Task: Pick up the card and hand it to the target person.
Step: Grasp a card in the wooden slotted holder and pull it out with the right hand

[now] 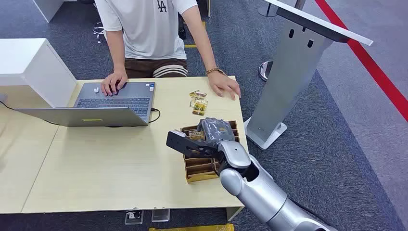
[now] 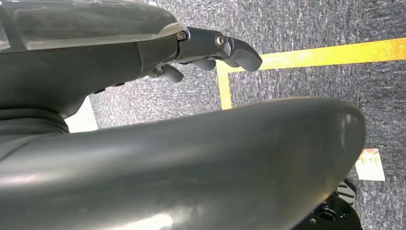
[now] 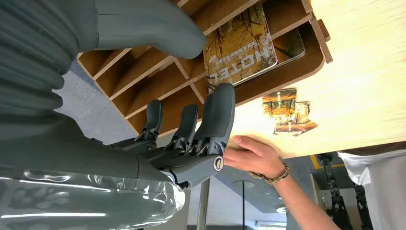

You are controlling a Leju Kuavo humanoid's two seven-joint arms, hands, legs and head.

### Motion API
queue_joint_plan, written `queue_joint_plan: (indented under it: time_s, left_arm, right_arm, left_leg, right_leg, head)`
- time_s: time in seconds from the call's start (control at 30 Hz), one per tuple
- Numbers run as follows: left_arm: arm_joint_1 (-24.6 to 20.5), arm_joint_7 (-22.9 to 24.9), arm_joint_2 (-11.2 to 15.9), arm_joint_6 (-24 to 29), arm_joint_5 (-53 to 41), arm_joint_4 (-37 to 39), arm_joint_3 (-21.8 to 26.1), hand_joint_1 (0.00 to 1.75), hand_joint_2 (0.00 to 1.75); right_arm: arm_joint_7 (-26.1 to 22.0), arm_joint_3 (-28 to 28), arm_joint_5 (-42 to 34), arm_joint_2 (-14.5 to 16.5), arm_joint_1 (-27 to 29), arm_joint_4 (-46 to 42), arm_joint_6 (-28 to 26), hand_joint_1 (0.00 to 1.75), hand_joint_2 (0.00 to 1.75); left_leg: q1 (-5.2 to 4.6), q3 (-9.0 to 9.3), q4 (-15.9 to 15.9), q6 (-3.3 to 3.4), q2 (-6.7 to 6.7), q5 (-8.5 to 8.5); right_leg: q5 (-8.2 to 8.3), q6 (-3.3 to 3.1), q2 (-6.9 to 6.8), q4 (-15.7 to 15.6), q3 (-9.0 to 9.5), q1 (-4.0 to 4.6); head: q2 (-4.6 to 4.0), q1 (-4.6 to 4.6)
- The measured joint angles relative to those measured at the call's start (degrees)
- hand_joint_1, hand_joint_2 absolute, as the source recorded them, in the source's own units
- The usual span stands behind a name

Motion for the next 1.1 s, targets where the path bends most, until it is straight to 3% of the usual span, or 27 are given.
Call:
queue_joint_plan:
  time_s: [1.1]
  left_arm:
    - [-0.01,-0.18,-0.13,-0.22,0.02,0.0,-0.46,0.0,0.0]
  right_arm:
    - [-2.11,0.11,-0.81,2.01,-2.28,3.52,-0.4,0.87,1.75]
  left_leg:
    - [0.0,-0.02,0.0,0.0,0.0,0.0]
  right_leg:
    - [0.0,0.0,0.0,0.0,0.0,0.0]
  head:
    - [0.0,-0.02]
